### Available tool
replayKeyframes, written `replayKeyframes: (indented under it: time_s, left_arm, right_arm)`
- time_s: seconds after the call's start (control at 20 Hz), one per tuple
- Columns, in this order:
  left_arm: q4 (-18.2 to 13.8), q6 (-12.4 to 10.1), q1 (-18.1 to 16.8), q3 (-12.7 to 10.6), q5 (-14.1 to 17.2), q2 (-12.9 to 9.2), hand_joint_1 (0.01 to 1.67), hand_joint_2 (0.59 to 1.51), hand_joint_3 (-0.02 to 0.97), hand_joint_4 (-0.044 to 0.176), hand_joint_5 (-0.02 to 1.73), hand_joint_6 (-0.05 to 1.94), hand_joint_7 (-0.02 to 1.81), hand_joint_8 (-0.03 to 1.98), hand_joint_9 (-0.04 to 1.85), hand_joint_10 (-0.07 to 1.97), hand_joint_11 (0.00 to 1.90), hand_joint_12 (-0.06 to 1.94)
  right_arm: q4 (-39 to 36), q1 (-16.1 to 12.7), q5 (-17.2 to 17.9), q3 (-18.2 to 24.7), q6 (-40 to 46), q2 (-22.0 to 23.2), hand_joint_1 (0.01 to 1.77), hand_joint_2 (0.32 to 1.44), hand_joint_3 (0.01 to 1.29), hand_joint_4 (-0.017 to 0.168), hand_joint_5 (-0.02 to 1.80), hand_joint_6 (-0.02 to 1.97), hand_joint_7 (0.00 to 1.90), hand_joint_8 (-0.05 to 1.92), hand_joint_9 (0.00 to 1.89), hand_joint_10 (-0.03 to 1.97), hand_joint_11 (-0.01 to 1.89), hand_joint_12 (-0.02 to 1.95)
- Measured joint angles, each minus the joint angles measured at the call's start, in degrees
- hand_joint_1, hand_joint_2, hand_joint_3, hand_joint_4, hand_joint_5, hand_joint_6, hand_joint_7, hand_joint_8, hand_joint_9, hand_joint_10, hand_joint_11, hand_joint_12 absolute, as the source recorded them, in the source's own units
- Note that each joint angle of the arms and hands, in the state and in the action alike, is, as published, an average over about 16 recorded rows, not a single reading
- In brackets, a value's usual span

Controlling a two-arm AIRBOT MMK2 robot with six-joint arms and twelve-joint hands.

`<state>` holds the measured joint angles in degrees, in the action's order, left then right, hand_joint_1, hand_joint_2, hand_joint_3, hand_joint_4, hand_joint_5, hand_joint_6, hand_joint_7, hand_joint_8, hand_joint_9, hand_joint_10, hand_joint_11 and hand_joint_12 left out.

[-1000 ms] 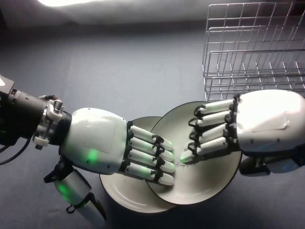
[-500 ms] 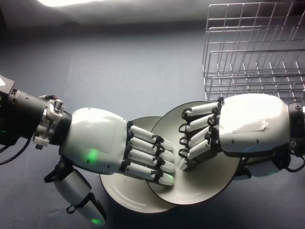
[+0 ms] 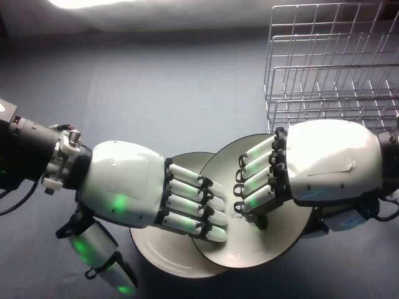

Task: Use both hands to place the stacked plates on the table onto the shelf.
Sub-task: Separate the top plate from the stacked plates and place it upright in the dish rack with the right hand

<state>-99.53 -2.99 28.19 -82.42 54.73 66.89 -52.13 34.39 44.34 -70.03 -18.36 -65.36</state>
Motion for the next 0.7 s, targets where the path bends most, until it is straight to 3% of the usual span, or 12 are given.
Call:
replayKeyframes:
  time_s: [0.35, 0.7]
  left_arm:
    - [-0.26, -3.46, -2.68, 1.72, -0.37, -4.39, 0.01, 1.133, 0.016, 0.0, -0.01, -0.01, 0.01, 0.01, 0.02, 0.01, 0.02, 0.01]
    - [-0.48, -7.99, -7.69, 3.48, -0.44, -10.57, 0.01, 1.133, 0.016, 0.001, 0.0, 0.0, 0.02, 0.02, 0.02, 0.01, 0.01, 0.01]
  right_arm:
    - [-0.4, -1.18, 0.87, 0.14, 0.01, 0.19, 1.21, 1.01, 0.01, 0.003, 0.77, 1.04, 0.79, 0.85, 0.74, 1.16, 0.7, 1.47]
    - [0.05, -4.45, -0.09, 2.34, 0.3, 1.84, 1.24, 1.0, 0.01, 0.001, 0.83, 1.04, 0.87, 0.85, 0.82, 1.17, 0.78, 1.46]
